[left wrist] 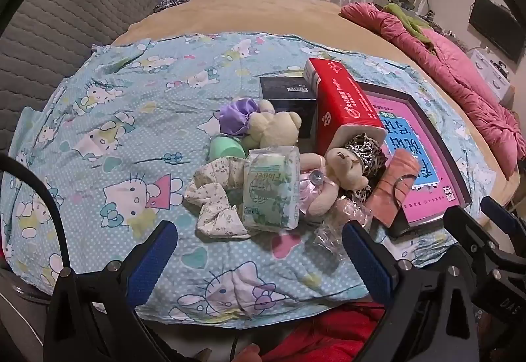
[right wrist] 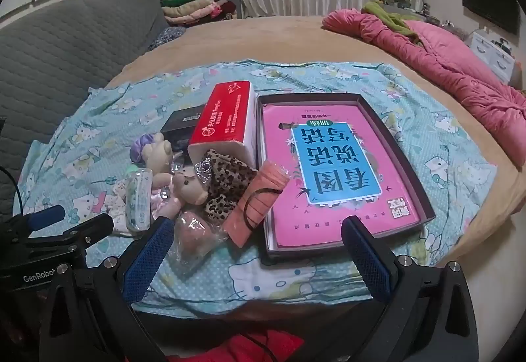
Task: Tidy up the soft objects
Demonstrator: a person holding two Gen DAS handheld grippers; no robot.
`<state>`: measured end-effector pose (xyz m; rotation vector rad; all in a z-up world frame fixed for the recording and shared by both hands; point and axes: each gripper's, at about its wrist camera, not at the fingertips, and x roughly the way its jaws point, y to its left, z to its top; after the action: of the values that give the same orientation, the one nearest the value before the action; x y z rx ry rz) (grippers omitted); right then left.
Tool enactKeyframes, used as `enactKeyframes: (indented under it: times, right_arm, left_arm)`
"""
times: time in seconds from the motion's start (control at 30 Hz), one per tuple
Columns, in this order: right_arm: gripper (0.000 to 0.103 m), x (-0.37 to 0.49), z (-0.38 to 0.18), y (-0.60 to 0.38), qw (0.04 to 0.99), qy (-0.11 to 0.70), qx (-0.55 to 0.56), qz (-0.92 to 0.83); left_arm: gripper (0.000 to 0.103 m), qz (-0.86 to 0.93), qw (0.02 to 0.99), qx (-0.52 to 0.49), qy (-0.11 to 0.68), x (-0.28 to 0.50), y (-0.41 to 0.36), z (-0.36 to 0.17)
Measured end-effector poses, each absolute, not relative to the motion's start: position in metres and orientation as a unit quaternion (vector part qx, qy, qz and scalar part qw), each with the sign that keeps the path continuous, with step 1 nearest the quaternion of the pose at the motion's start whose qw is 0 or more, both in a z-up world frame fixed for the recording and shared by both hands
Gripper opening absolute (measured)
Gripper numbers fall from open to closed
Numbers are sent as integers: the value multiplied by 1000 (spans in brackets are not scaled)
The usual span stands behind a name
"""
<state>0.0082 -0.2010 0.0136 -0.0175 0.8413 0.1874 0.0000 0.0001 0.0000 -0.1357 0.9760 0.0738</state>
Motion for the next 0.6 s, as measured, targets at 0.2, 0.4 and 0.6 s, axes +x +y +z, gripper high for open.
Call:
enactKeyframes:
  times: [0.2,0.4,0.6]
  right_arm:
    - [102,7,13,-200,907,411,-11,94]
    - [102,7,13,-200,907,410,-11,94]
    - [102,8,12,-199,906,412,-11,96]
  left_arm:
    - [101,33,882,-64,465,-2,-1,2]
    - [101,34,882,-64,466,-2,-2,1]
    - [101,34,882,-66,465,-1,-3,-1]
